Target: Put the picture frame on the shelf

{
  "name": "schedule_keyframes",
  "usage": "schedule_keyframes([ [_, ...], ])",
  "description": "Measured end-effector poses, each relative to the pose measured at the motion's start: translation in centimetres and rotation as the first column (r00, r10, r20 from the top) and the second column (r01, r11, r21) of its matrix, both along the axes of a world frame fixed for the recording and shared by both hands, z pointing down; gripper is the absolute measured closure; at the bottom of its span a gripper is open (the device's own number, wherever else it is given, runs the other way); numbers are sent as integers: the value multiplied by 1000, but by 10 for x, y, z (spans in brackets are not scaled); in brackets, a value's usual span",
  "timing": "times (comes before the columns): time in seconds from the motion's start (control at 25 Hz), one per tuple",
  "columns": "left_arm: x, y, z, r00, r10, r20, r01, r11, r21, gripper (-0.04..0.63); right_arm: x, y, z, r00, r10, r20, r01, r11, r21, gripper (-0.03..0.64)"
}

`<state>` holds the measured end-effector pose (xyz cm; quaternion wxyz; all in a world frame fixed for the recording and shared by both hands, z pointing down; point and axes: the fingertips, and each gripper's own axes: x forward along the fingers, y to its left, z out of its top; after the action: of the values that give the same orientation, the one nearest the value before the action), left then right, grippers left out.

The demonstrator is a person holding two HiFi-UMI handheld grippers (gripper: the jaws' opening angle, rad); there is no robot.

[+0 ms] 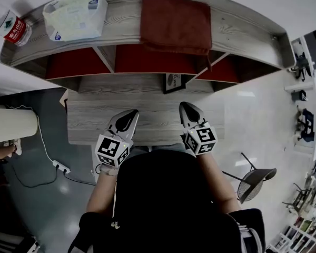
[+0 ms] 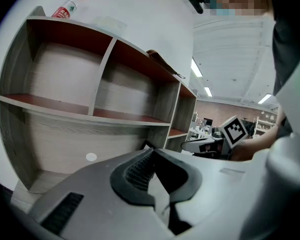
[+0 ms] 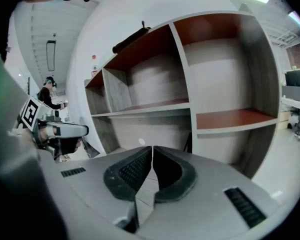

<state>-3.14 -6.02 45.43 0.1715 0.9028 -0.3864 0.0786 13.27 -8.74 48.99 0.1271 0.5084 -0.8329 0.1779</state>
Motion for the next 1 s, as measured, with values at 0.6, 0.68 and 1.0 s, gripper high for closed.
schedule_keyframes([
  [0.6,17,-5,-57,1000,16,20,-18,994,107,588,-22,6,-105,981,-195,-13,195,968,158,618],
  [0.68,16,-5,-65,1000,13,15,-15,992,125,588,-23,7,-110,978,-206,-19,206,964,170,618],
  [1.0,15,-3,-83,1000,7,-8,-6,989,150,588,-32,6,-123,982,-190,-7,188,965,185,618],
])
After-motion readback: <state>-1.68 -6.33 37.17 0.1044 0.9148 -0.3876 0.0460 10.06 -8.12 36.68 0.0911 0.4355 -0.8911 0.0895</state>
